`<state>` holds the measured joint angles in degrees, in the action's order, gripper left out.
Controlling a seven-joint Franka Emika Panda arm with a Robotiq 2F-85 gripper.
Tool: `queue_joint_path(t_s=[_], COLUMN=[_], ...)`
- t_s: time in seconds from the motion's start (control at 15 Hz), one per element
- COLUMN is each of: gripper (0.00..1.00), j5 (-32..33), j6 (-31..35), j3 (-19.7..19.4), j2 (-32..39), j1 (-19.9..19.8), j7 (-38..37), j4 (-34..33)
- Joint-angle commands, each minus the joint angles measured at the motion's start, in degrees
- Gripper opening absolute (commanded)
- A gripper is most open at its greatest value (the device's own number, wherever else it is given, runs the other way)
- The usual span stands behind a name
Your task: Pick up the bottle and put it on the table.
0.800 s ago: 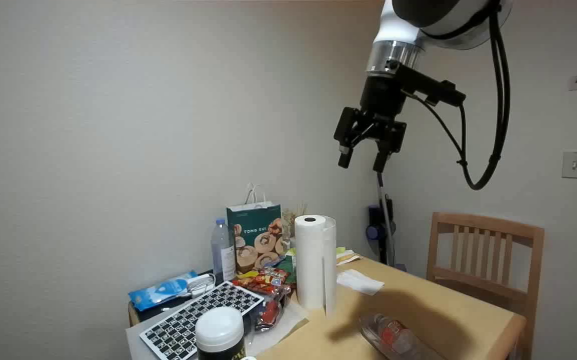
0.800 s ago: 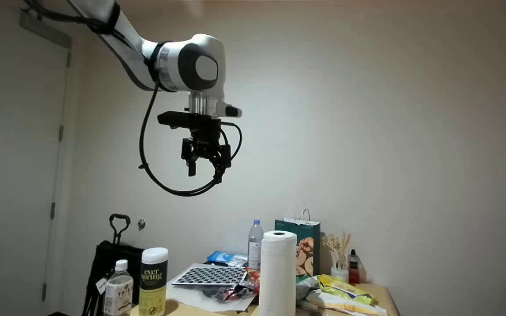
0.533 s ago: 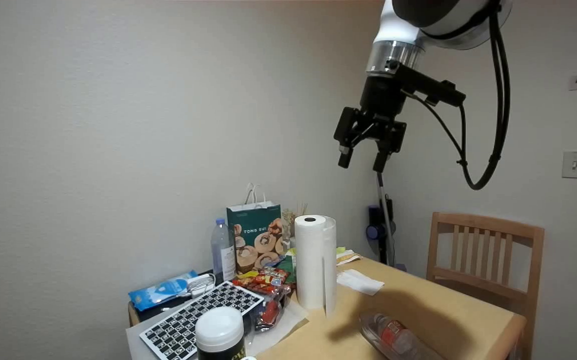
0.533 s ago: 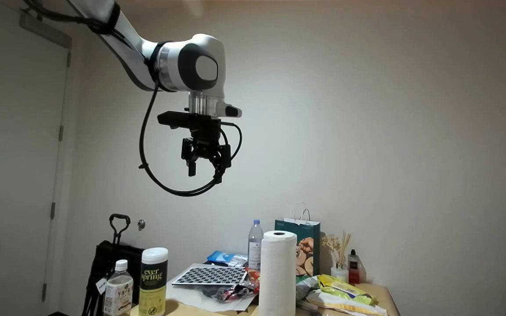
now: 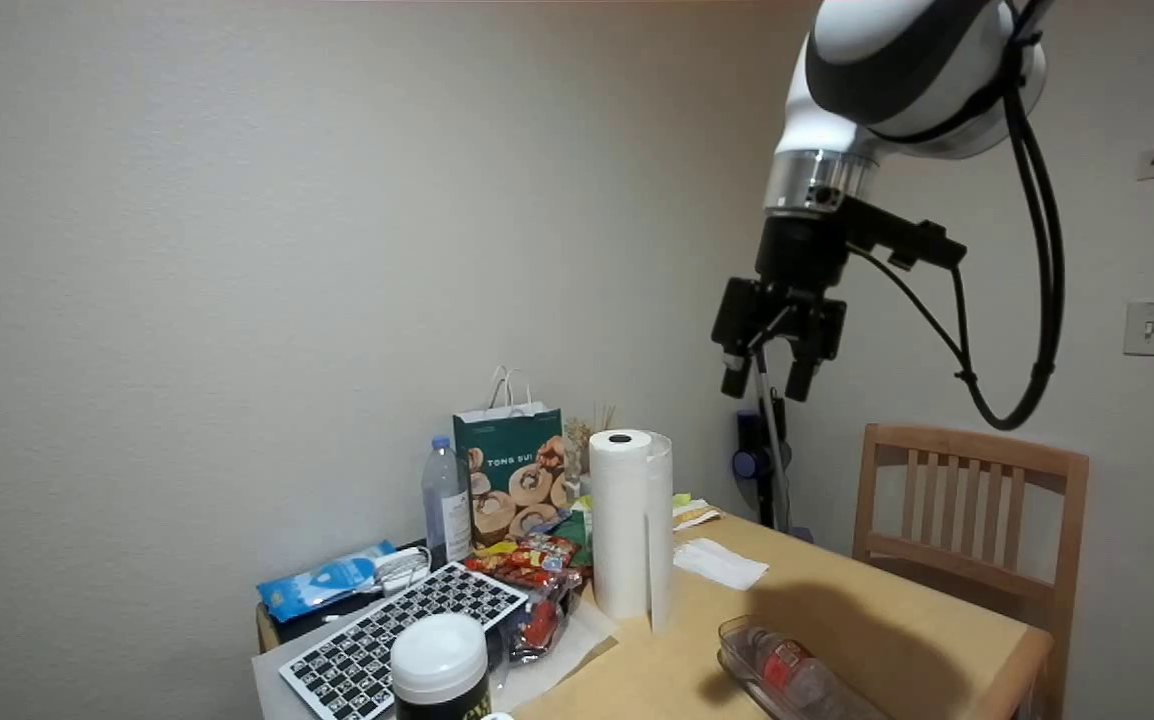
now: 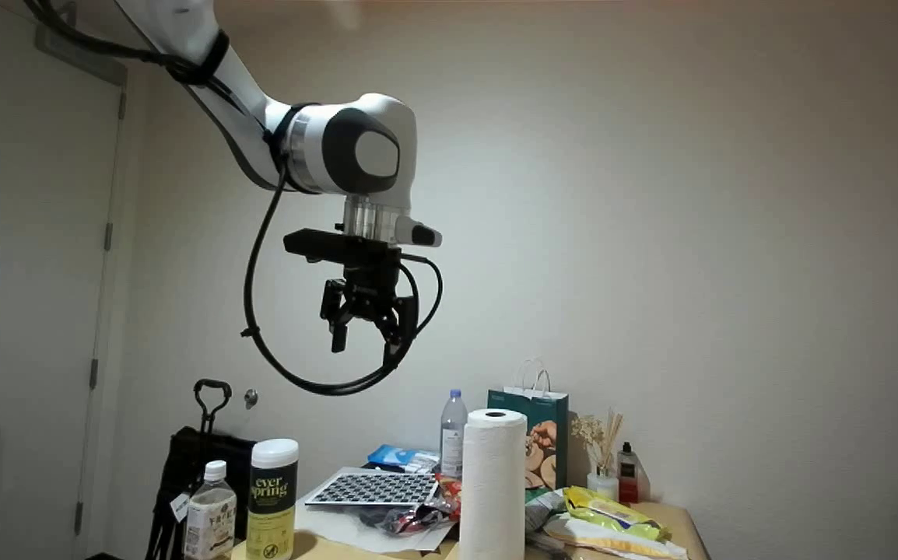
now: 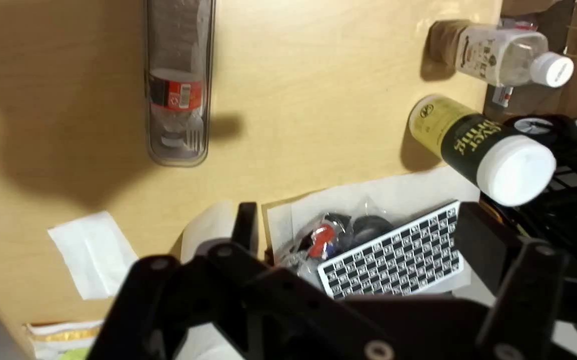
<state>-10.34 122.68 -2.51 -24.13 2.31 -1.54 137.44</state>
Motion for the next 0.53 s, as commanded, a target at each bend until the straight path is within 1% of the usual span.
queue_joint_path(t_s=[0.0,0.2,0.33,0.4,0.47], gripper=[1.0,1.0,1.0,1.0,1.0], j5=[-1.83,2.95,6.07,3.7,4.68], j6=[0.74,-0.39,-1.05,-0.42,-0.41], j3=[-3.72,-5.92,-6.42,-5.92,-6.21], j2=[-3.66,-4.55,-4.74,-2.46,-2.72], j1=[-1.6,-5.41,-7.93,-6.37,-7.35], j7=[6.54,8.23,7.44,6.68,6.65], j4=[8.89,14.43,16.41,13.8,14.89])
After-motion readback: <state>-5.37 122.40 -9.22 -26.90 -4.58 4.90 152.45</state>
